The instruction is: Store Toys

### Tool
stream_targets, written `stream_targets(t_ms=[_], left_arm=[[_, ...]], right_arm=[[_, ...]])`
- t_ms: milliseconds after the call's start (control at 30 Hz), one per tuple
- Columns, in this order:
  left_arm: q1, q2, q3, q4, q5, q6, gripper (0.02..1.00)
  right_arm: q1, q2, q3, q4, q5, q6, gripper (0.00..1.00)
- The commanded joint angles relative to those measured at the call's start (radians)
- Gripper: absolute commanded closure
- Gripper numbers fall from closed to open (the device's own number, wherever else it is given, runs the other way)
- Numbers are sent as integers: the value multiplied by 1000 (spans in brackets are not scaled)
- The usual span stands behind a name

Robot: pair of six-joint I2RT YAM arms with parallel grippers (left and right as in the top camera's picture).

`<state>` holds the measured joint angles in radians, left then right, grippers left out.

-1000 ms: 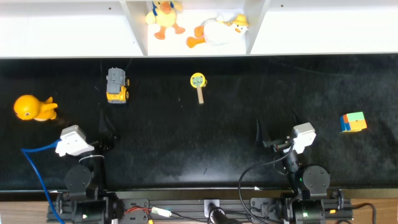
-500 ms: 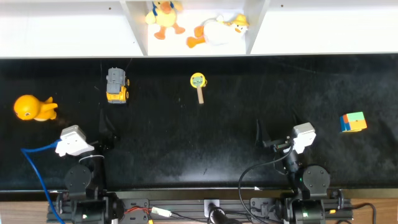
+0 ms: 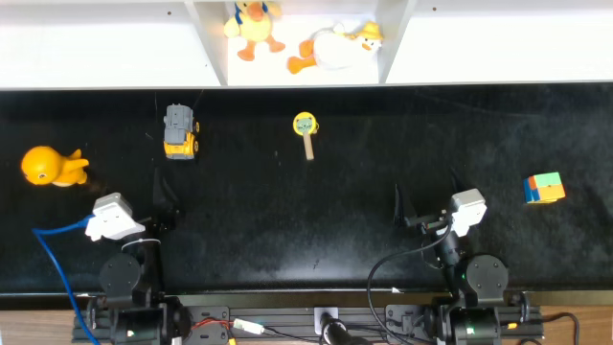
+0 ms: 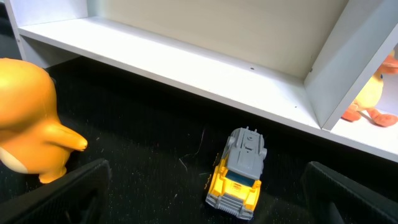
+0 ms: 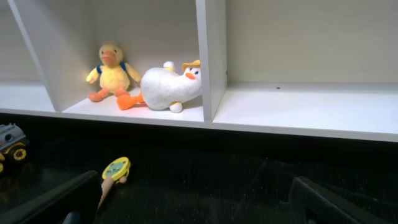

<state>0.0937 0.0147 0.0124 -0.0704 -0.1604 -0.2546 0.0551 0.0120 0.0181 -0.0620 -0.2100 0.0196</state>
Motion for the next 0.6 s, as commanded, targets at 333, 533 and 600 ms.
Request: stream_targets(t_ms=[333, 533, 600], left_arm=[[7, -12, -5, 3, 3, 22, 20], [7, -12, -5, 3, 3, 22, 20], [7, -12, -5, 3, 3, 22, 20]], right_arm=[[7, -8, -14, 7, 0, 3, 5], [7, -8, -14, 7, 0, 3, 5], [7, -8, -14, 7, 0, 3, 3]])
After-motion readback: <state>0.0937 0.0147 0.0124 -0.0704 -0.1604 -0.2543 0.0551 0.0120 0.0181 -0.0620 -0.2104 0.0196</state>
